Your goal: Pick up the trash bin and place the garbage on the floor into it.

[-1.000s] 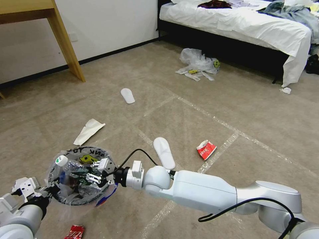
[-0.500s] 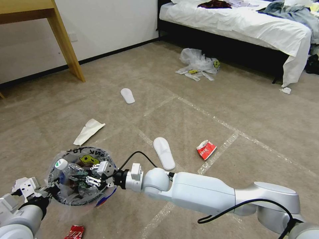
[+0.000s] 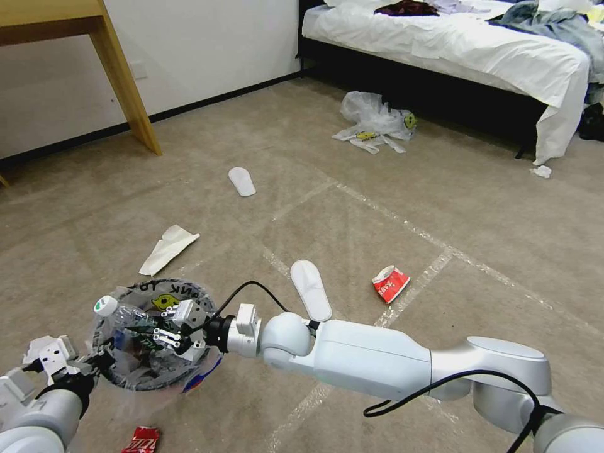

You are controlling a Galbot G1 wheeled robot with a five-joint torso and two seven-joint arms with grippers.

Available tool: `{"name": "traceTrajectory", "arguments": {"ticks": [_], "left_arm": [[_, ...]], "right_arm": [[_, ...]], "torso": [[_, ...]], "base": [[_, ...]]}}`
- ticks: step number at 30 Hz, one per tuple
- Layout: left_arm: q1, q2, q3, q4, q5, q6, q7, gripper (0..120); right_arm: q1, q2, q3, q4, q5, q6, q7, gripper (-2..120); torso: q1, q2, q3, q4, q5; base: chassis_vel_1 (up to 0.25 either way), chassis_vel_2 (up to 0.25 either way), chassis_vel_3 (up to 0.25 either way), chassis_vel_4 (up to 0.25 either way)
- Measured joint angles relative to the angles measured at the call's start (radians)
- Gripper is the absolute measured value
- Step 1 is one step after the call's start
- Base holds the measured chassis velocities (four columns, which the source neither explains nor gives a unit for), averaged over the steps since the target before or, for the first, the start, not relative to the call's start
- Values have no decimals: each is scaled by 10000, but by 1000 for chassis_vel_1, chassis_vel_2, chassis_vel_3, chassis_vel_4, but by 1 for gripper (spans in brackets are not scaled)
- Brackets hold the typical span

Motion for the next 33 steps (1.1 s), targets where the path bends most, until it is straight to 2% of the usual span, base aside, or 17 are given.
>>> {"name": "traceTrajectory", "arguments": {"ticks": [9, 11, 12, 14, 15, 17, 18, 20, 21, 22, 24, 26, 27, 29, 33], "left_arm": [[17, -9, 13, -21, 6, -4, 5, 1], [28, -11, 7, -21, 6, -7, 9, 1], [28, -11, 7, -21, 6, -7, 9, 1], [36, -12, -5, -21, 5, -12, 13, 1], [36, -12, -5, -21, 5, -12, 13, 1], [38, -12, -29, -16, 1, -16, 16, 1], [38, -12, -29, -16, 1, -16, 16, 1], [39, -3, -60, -10, -8, -17, 18, 1], [39, -3, -60, -10, -8, -17, 18, 1], [41, 0, -73, -4, -10, -18, 18, 1], [47, 0, -79, -1, -11, -22, 19, 1], [53, 0, -82, 20, -14, -28, 26, 1], [53, 0, -82, 20, -14, -28, 26, 1], [54, -6, -84, 40, -12, -37, 27, 1], [52, -11, -84, 51, -9, -40, 29, 1]], "right_arm": [[-139, 99, -89, -324, -156, 25, 67, 19], [-168, 112, -90, -379, -199, 27, 74, 30], [-168, 112, -90, -379, -199, 27, 74, 30], [-185, 133, -96, -423, -235, 34, 83, 41], [-185, 133, -96, -423, -235, 34, 83, 41], [-187, 157, -99, -454, -255, 40, 90, 52], [-187, 157, -99, -454, -255, 40, 90, 52], [-180, 166, -101, -456, -261, 43, 91, 64], [-180, 166, -101, -456, -261, 43, 91, 64], [-168, 167, -102, -456, -261, 44, 91, 71], [-163, 168, -101, -456, -261, 44, 92, 74], [-161, 174, -101, -470, -266, 53, 93, 85], [-161, 174, -101, -470, -266, 53, 93, 85], [-166, 175, -101, -473, -284, 62, 93, 95], [-167, 160, -102, -463, -289, 70, 93, 99]], "torso": [[0, 0, 0, 0, 0], [0, 0, 0, 0, 0], [0, 0, 0, 0, 0], [0, 0, 0, 0, 0], [0, 0, 0, 0, 0], [0, 0, 0, 0, 0], [0, 0, 0, 0, 0], [0, 0, 0, 0, 0], [0, 0, 0, 0, 0], [0, 0, 0, 0, 0], [0, 0, 0, 0, 0], [0, 0, 0, 0, 0], [0, 0, 0, 0, 0], [0, 0, 0, 0, 1], [0, 0, 0, 0, 0]], "base": [[0, 0, 0, 0], [0, 0, 0, 0], [0, 0, 0, 0], [0, 0, 0, 0], [0, 0, 0, 0], [0, 0, 0, 0], [0, 0, 0, 0], [0, 0, 0, 0], [0, 0, 0, 0], [0, 0, 0, 0], [0, 0, 0, 0], [0, 0, 0, 0], [0, 0, 0, 0], [0, 0, 0, 0], [0, 0, 0, 0]]}}
